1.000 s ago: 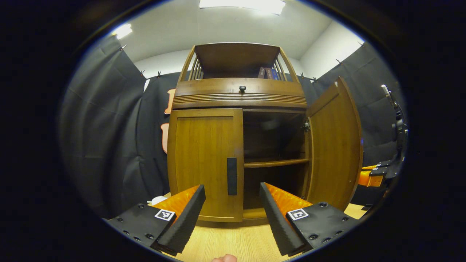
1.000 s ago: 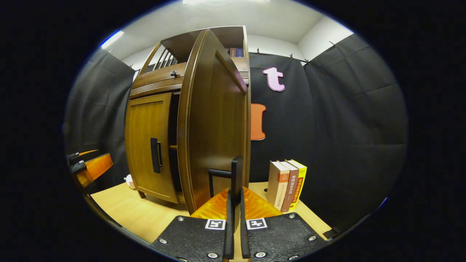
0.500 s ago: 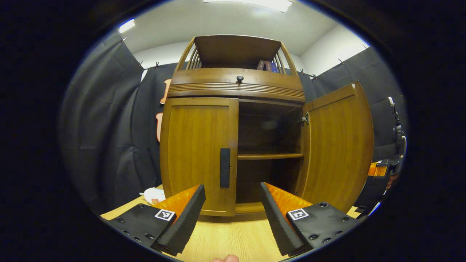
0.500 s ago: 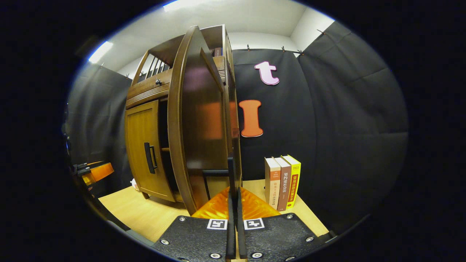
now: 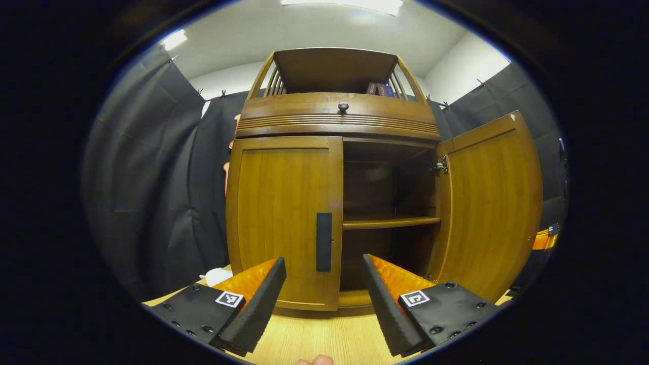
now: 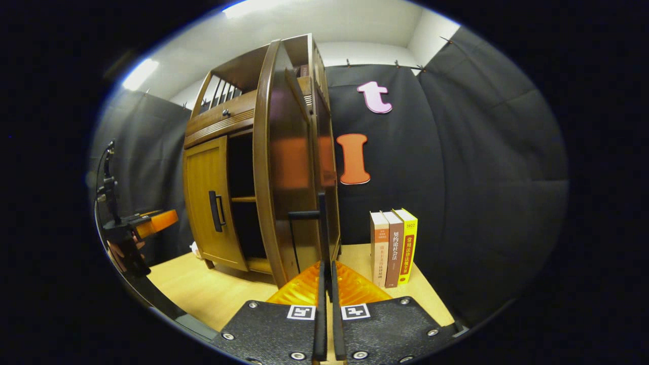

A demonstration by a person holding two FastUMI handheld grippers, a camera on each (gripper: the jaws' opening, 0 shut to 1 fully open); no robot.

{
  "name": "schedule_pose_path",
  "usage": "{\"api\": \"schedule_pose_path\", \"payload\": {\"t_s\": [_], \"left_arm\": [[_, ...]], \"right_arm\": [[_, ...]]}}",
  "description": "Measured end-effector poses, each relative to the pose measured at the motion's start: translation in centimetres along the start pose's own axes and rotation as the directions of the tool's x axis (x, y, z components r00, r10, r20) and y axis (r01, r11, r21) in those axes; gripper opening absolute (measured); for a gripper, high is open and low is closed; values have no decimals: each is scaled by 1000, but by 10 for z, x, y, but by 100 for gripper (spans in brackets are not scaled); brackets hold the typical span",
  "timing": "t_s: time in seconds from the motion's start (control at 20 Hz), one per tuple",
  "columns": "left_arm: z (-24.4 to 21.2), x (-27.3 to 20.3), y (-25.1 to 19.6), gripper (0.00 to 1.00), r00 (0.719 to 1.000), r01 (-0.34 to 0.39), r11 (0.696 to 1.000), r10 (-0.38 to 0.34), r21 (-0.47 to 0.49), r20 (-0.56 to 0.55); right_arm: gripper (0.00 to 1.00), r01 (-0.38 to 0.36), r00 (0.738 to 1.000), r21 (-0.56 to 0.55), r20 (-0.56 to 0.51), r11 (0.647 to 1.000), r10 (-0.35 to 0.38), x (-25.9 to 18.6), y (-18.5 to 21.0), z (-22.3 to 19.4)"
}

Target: Open the right door of the double-door shoe cabinet with the right hand, and open the left door with the left hand.

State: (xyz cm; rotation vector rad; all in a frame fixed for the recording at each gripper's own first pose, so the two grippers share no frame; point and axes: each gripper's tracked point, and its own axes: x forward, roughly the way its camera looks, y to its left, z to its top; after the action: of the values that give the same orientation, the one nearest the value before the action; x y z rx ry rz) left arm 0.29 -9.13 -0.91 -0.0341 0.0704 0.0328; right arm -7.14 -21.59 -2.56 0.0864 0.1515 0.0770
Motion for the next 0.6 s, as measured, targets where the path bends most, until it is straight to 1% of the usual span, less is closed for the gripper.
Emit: {"api": "schedule_pose_path", "payload": {"t_s": [0.05,0.1,0.15,0.2,0.25,0.3,0.35,0.4,0.55,0.6], "left_arm": [[1,4,-1,93,1000,0,1000,0,15,7],[4,9,-1,93,1000,0,1000,-1,28,13],[4,14,-2,93,1000,6,1000,-7,29,18],[5,21,-6,93,1000,22,1000,-23,16,15],[5,28,-9,93,999,37,999,-37,7,11],[6,36,-8,93,999,40,999,-40,9,12],[9,45,-7,93,999,36,999,-36,17,19],[13,54,-6,93,999,36,999,-36,23,26],[24,80,-5,93,998,42,999,-43,28,54],[24,90,-5,93,997,44,998,-46,36,56]], "right_arm": [[4,14,1000,17,7,1000,-14,-9,-2,0],[10,35,999,21,14,999,-35,-17,-6,1],[5,51,998,20,21,999,-51,-25,-8,2],[12,66,997,20,28,998,-66,-33,-9,3],[6,70,997,20,33,997,-70,-36,-10,4],[12,78,996,20,36,997,-78,-43,-8,4],[22,93,995,15,36,996,-93,-45,-10,4],[24,107,994,11,37,994,-107,-48,-13,5],[79,136,990,2,43,991,-136,-46,-15,6],[91,144,988,1,46,990,-144,-44,-15,7]]}}
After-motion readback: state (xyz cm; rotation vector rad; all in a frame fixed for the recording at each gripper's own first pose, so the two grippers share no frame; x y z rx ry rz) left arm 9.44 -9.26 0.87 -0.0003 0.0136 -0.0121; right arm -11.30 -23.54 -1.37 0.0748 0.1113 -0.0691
